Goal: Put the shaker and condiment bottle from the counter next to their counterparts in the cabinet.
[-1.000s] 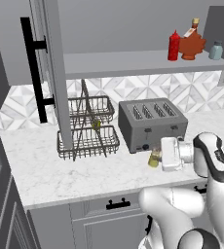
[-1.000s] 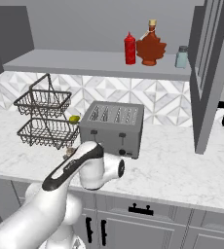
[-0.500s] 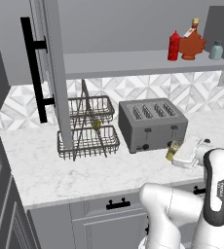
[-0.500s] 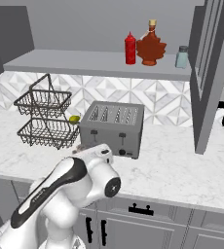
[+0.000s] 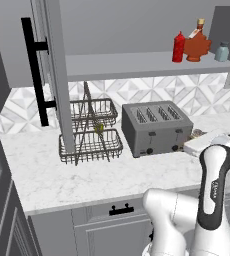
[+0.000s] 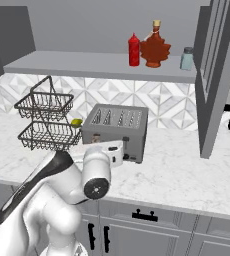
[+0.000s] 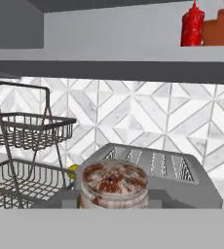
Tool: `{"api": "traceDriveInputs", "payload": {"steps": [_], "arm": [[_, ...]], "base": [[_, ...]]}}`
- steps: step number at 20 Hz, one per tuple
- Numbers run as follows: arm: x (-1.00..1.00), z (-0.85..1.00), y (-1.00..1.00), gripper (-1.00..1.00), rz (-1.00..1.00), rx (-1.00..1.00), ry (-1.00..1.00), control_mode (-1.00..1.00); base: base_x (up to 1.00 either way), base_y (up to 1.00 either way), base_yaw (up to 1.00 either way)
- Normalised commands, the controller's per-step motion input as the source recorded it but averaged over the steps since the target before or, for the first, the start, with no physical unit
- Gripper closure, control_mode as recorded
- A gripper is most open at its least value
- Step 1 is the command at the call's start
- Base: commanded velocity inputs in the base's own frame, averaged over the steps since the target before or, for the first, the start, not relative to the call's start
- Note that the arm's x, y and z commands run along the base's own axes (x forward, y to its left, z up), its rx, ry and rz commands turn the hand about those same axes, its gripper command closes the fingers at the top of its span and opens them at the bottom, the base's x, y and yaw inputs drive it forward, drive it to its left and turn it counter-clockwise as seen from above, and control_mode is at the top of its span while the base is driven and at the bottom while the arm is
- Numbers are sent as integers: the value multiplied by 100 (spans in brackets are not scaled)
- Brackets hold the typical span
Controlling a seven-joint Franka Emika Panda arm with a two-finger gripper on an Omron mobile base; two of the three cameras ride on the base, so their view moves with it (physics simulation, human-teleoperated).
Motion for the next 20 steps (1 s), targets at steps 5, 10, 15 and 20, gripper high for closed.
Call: {"api": "traceDriveInputs", "payload": {"steps": [5,10,15,20], "arm": [[0,77,-52,100,-31,-17,0,-100],[0,70,-50,100,-29,-21,0,-100],[0,65,-47,100,-29,-24,0,-100],[0,64,-37,100,-25,-23,1,-100]], "base": [[0,0,0],[0,0,0],[0,0,0],[0,0,0]]}}
